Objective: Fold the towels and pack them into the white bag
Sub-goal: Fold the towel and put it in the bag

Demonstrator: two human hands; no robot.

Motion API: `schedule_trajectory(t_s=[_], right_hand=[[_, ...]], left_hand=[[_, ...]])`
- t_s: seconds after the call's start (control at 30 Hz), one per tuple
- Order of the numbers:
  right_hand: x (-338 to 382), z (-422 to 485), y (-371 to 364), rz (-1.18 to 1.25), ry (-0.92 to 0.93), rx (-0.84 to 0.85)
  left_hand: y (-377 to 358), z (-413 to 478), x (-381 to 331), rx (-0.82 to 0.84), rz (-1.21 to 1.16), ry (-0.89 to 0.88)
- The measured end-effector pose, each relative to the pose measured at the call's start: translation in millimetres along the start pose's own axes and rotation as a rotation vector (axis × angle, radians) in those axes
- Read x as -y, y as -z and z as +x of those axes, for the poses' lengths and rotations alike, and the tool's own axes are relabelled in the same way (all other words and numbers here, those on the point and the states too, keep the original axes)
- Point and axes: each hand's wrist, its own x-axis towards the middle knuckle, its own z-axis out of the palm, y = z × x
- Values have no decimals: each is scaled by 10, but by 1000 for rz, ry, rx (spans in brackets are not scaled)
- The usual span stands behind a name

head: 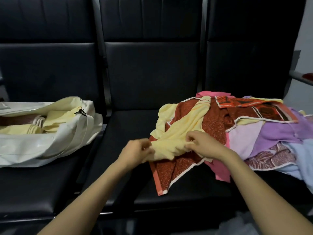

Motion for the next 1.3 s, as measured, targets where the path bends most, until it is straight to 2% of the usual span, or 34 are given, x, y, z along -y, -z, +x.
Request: schedule_trajectory(t_s=[0.07, 0.13, 0.17, 0.2, 0.23, 0.3, 0.37, 0.43, 0.5, 0.6, 0.67, 0.73, 0.8, 0.9, 1.07, 1.13, 1.3], right_hand=[[-7, -40, 177, 364, -20, -8], [-25, -76, 335, 725, -9, -49], [-58, -58, 388, 836, -22, -115], [-101, -15, 415, 867, -50, -212], [-158, 41, 408, 785, -95, -333], [-279, 148, 308, 433, -196, -520], [-344, 198, 143, 124, -212, -518], [-281, 190, 36, 19, -149, -441], [-122, 127, 17, 10, -8, -331], [119, -20, -34, 37, 195, -13], [240, -116, -106, 7, 221, 197], [320, -187, -201, -31, 221, 326], [390, -247, -305, -110, 220, 370], [507, -339, -464, -237, 209, 277], [704, -411, -600, -236, 245, 50], [759, -406, -639, -198, 225, -12], [686, -312, -431, -230, 26, -81]], left_hand=[[147, 57, 17, -141, -296, 91], [311, 66, 35, -195, -692, 156], [389, 60, 53, -210, -846, 170], [446, 57, 84, -225, -903, 176], [483, 53, 115, -231, -863, 185], [442, 69, 231, -194, -604, 225], [334, 67, 318, -127, -315, 271], [256, 47, 347, -100, -156, 223], [259, 16, 308, -37, -79, 83], [277, -23, 261, 194, -12, -42], [246, -47, 285, 303, 66, -48], [198, -55, 332, 341, 149, -43], [161, -61, 375, 327, 144, -20], [144, -78, 392, 213, 104, -4], [192, -124, 176, -55, -264, 27], [210, -140, 71, -64, -393, 7], [311, -151, 69, -31, -608, 43]])
